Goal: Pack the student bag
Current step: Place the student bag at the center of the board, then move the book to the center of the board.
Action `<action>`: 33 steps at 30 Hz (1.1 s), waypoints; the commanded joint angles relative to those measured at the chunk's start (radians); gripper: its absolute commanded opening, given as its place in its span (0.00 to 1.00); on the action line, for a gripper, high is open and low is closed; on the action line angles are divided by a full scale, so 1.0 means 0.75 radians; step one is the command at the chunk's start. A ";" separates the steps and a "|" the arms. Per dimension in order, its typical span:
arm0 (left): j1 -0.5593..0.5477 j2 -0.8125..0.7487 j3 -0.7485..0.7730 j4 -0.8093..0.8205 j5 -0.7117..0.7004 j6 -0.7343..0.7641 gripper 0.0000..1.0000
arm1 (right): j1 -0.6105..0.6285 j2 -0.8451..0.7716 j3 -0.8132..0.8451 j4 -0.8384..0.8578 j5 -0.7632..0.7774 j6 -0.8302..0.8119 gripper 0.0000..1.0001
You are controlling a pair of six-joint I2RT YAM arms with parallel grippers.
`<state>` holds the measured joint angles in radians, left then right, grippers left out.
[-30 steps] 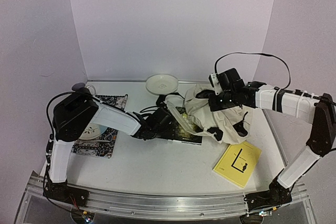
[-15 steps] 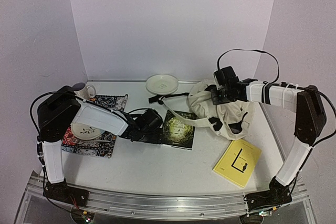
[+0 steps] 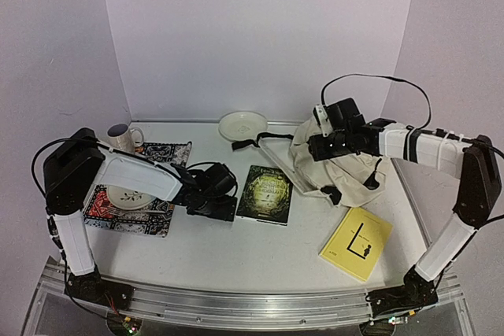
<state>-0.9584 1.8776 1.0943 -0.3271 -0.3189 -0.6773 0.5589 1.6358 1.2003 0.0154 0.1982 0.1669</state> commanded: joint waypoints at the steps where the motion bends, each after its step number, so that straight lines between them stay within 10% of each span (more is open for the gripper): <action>1: 0.017 -0.109 0.072 0.042 0.079 0.030 0.92 | 0.100 -0.121 -0.022 -0.019 -0.028 0.046 0.57; 33: 0.145 0.186 0.190 0.311 0.568 0.037 0.88 | 0.372 0.386 -0.210 0.267 -0.215 0.519 0.52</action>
<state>-0.8507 2.0369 1.2783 -0.1436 0.0429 -0.6290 0.7801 1.9088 1.0492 0.2198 0.0503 0.5365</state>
